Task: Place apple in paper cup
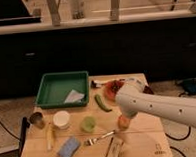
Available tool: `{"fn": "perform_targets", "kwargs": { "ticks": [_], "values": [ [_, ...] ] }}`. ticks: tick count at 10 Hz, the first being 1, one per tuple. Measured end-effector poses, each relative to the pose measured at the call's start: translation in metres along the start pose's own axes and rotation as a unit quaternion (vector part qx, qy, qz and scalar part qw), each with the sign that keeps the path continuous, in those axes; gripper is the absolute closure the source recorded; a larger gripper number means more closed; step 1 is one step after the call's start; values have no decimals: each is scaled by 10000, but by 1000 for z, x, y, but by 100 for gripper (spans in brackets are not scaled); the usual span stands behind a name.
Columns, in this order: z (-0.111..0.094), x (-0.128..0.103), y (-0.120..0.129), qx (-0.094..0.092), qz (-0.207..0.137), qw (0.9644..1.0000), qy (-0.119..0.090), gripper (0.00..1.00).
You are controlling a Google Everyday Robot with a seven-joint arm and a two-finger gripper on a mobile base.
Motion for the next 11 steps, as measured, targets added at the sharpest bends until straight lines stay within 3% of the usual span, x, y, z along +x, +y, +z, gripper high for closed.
{"fn": "perform_targets", "kwargs": {
  "ticks": [8, 11],
  "values": [
    [43, -9, -5, -336, -223, 9991, -149, 22],
    [51, -6, -3, -380, -202, 9988, -214, 51]
  ]
}}
